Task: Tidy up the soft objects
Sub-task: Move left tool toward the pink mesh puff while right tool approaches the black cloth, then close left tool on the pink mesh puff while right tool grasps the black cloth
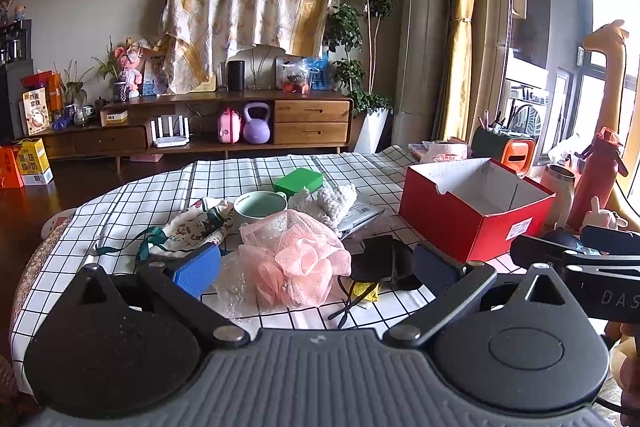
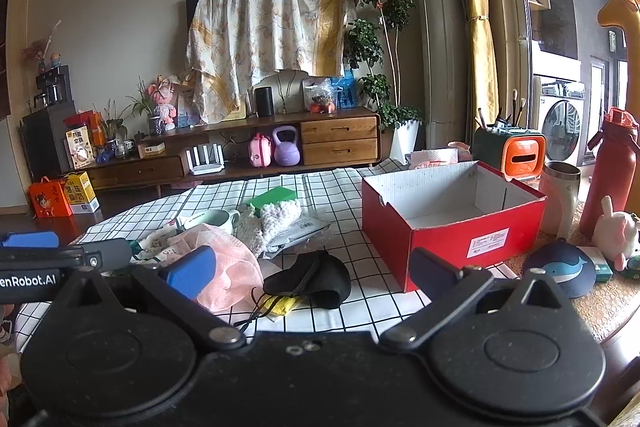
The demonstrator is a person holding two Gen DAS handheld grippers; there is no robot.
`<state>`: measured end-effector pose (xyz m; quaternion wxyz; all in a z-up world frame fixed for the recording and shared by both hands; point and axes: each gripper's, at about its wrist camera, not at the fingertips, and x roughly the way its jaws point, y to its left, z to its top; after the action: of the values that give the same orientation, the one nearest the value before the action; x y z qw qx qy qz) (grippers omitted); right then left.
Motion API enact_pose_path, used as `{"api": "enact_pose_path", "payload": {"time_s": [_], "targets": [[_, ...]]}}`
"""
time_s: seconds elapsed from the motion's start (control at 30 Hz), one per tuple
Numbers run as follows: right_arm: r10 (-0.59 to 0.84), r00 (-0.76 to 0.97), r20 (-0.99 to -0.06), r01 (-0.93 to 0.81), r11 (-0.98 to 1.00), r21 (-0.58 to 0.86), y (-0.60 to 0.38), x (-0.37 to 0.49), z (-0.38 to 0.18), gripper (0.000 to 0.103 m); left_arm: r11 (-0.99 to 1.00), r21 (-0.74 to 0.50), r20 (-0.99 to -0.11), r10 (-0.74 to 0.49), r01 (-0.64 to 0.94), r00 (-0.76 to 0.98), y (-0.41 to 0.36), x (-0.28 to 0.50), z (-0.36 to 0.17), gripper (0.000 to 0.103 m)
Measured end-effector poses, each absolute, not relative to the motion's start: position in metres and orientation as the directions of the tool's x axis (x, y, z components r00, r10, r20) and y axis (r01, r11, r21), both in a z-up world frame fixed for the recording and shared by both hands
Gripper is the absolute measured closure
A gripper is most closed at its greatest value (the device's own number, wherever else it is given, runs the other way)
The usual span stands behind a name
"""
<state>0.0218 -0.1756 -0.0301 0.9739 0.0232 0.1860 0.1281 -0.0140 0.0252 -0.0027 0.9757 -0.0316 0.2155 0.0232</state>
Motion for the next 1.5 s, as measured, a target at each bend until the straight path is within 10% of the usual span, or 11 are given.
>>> {"api": "enact_pose_path", "payload": {"time_s": [1.5], "targets": [[0.417, 0.805, -0.421, -0.461, 0.887, -0.003, -0.153, 0.107, -0.051, 0.002, 0.991, -0.064, -0.466, 0.075, -0.118, 0.881, 0.066, 0.053, -0.031, 0.000]]}}
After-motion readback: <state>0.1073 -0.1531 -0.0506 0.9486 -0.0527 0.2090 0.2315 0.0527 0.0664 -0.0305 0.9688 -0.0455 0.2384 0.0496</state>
